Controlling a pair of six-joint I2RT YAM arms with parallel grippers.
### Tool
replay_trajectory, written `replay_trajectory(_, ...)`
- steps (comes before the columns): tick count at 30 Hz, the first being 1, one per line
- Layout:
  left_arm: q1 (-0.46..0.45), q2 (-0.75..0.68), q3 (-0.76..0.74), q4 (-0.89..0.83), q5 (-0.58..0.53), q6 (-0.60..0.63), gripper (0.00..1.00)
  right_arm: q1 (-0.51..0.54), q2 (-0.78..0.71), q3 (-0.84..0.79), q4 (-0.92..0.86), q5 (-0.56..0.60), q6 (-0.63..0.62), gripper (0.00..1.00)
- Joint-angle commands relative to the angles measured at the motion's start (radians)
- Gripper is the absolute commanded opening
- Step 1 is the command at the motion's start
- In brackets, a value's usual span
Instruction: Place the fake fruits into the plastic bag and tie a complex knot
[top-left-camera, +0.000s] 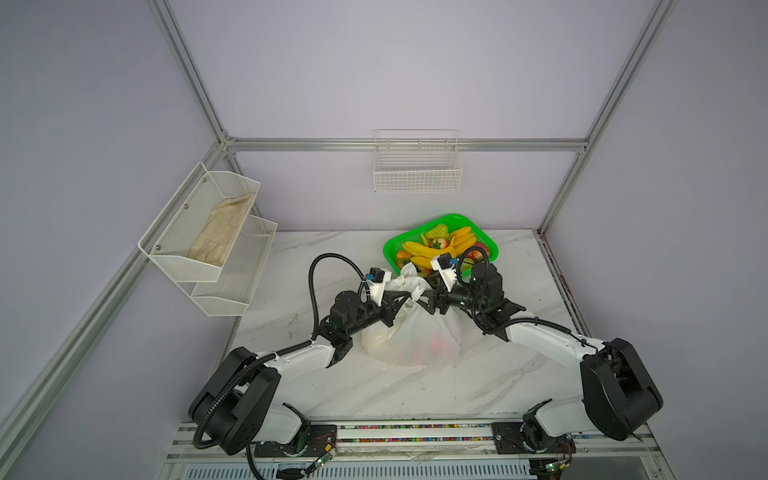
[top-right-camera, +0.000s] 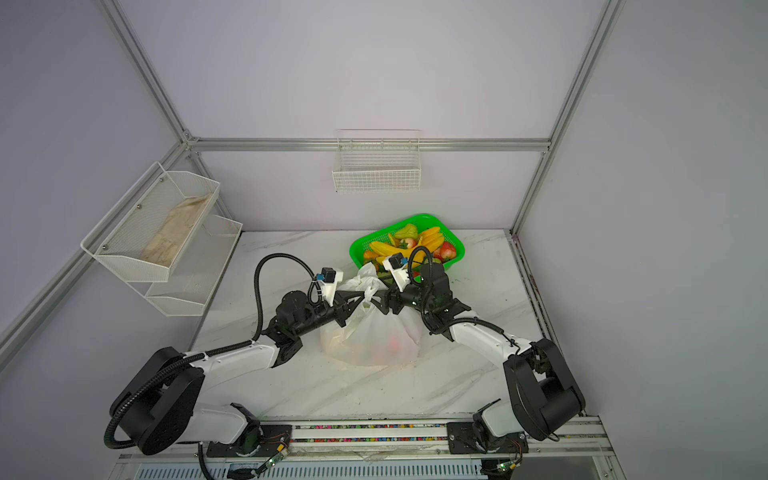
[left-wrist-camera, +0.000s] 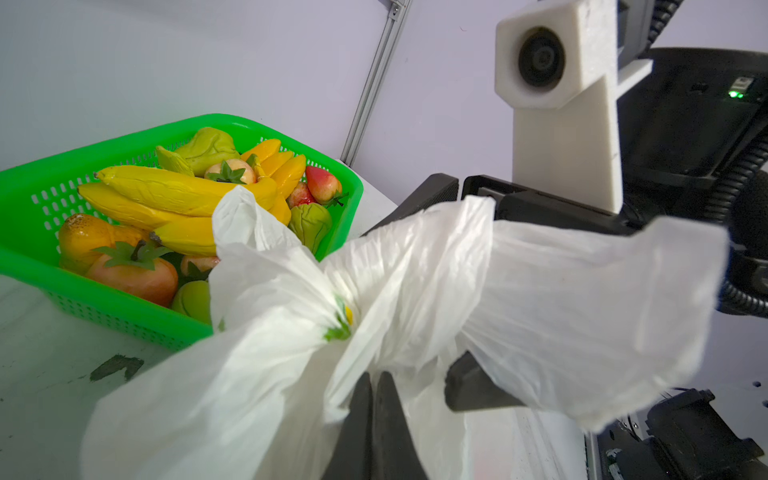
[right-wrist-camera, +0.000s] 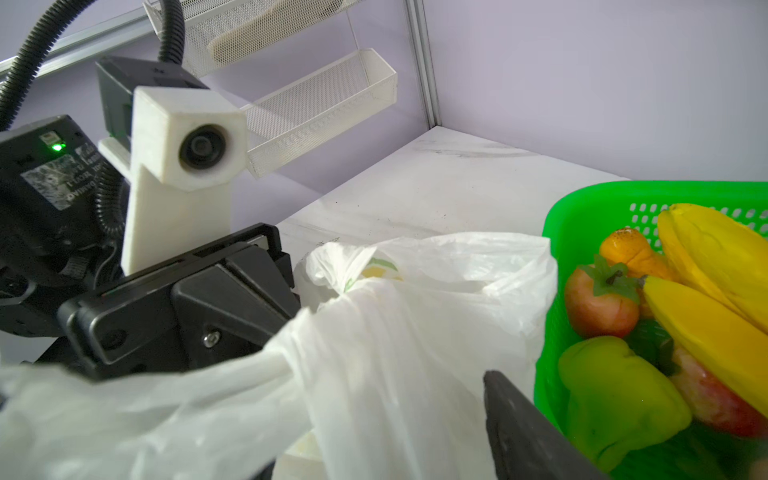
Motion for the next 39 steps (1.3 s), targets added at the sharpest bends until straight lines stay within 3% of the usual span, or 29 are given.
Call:
replay_trajectory(1, -0.007, -0.004, 0.042, 0.04, 0.011, -0.019, 0.0, 0.007, -0.022, -0.033, 0.087, 0.027, -0.008, 0.76)
replay_trajectory(12, -0.012, 0.008, 0.041, 0.041, 0.008, -0.002, 0.0, 0.054, 0.027, -0.052, 0.341, 0.074, 0.167, 0.74)
replay_trajectory(18, -0.013, 0.005, 0.037, 0.04, 0.003, 0.004, 0.0, 0.058, 0.045, -0.038, 0.312, 0.088, 0.158, 0.51)
replay_trajectory(23, -0.013, 0.002, 0.034, 0.04, 0.002, 0.009, 0.0, 0.058, 0.045, -0.03, 0.26, 0.098, 0.129, 0.51)
replay_trajectory(26, -0.013, -0.002, 0.031, 0.04, -0.001, 0.015, 0.0, 0.058, 0.045, -0.021, 0.231, 0.096, 0.115, 0.46)
replay_trajectory(32, -0.013, -0.014, 0.028, 0.026, -0.016, 0.022, 0.0, 0.057, 0.037, 0.004, 0.164, 0.05, 0.052, 0.17)
replay_trajectory(37, -0.013, -0.069, 0.019, -0.01, 0.005, 0.073, 0.23, 0.056, 0.012, 0.055, 0.028, 0.006, -0.068, 0.0)
replay_trajectory(39, -0.013, -0.117, 0.019, -0.053, 0.018, 0.104, 0.32, 0.052, 0.001, 0.075, -0.029, -0.012, -0.118, 0.0)
